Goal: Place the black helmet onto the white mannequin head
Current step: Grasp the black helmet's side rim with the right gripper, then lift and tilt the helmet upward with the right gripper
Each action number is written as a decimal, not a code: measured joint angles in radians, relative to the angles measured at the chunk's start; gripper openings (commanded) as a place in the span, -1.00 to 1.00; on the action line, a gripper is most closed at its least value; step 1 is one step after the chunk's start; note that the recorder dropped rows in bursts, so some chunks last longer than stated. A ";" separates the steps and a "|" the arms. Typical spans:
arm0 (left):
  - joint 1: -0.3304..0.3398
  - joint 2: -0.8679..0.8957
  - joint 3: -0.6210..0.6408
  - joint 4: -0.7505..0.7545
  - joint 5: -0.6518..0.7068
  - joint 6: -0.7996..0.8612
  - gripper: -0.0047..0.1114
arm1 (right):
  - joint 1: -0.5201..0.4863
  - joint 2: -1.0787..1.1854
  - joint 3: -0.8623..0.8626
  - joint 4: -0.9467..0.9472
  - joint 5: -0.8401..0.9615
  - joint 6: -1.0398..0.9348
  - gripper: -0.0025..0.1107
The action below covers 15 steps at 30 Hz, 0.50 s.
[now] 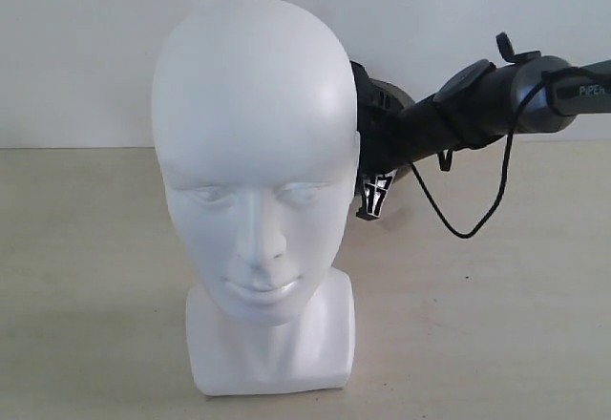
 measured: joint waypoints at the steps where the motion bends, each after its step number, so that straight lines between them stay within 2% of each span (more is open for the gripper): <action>1: 0.000 0.000 0.000 0.000 0.000 0.000 -0.84 | 0.000 -0.004 0.001 -0.009 -0.004 0.034 -0.96; 6: 0.000 0.000 0.000 0.000 0.000 0.000 -0.84 | 0.002 -0.055 0.011 -0.069 0.010 0.267 -0.96; 12: 0.000 0.000 0.000 0.000 0.000 0.000 -0.84 | 0.004 -0.126 0.011 -0.426 0.068 0.701 -0.96; 15: 0.000 0.000 0.000 0.000 0.000 0.000 -0.84 | 0.000 -0.161 0.011 -0.659 0.122 0.983 -0.96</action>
